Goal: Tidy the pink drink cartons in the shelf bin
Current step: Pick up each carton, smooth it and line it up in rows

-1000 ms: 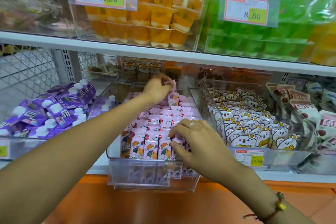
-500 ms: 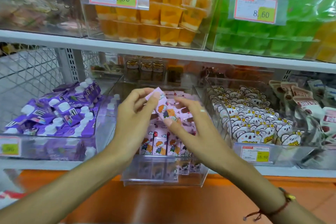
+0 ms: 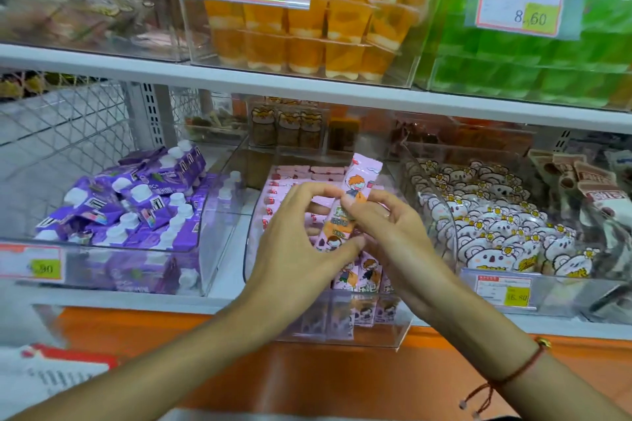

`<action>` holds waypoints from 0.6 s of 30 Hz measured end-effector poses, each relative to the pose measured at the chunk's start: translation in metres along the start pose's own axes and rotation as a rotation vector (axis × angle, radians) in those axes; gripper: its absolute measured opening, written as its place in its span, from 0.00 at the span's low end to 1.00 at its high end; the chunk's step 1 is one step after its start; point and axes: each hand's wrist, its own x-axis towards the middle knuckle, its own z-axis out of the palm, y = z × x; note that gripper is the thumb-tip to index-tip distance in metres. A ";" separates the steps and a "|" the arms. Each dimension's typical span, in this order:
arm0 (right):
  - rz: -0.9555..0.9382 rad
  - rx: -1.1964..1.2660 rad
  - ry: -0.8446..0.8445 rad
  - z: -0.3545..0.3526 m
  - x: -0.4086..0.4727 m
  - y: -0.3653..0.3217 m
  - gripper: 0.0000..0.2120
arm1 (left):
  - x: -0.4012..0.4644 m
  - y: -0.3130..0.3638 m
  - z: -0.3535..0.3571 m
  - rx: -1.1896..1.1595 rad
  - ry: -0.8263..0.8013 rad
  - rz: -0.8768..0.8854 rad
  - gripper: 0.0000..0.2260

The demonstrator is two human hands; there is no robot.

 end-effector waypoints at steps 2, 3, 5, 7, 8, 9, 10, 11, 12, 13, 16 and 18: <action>-0.010 0.026 -0.004 -0.001 0.000 0.000 0.16 | 0.003 0.000 -0.002 0.042 0.036 0.032 0.17; -0.007 0.055 -0.025 -0.003 0.000 -0.002 0.13 | 0.005 -0.001 -0.004 0.051 0.036 0.040 0.15; -0.003 0.114 -0.112 -0.006 0.000 -0.006 0.09 | 0.009 -0.001 -0.008 0.027 0.006 0.021 0.12; 0.003 0.115 -0.172 -0.009 -0.001 -0.009 0.13 | 0.010 -0.004 -0.009 -0.001 -0.044 0.004 0.11; -0.009 0.080 -0.175 -0.009 -0.001 -0.010 0.14 | 0.010 -0.005 -0.009 -0.003 -0.068 0.003 0.11; -0.034 0.035 -0.164 -0.010 -0.002 -0.009 0.14 | 0.009 -0.006 -0.008 -0.006 -0.091 0.001 0.11; -0.069 -0.009 -0.136 -0.009 -0.003 -0.009 0.14 | 0.009 -0.007 -0.007 -0.013 -0.107 -0.001 0.11; -0.105 -0.045 -0.094 -0.008 -0.004 -0.008 0.13 | 0.008 -0.008 -0.005 -0.021 -0.115 0.001 0.11; -0.141 -0.067 -0.042 -0.007 -0.005 -0.008 0.12 | 0.008 -0.008 -0.004 -0.021 -0.115 0.011 0.11; -0.174 -0.072 0.008 -0.006 -0.006 -0.007 0.11 | 0.008 -0.008 -0.003 -0.003 -0.104 0.030 0.13; -0.249 -0.099 0.089 -0.005 -0.007 -0.007 0.11 | 0.010 -0.004 -0.003 0.097 -0.022 0.085 0.17; -0.265 -0.134 0.077 -0.005 -0.008 -0.008 0.11 | 0.011 0.000 -0.005 0.063 -0.007 0.065 0.15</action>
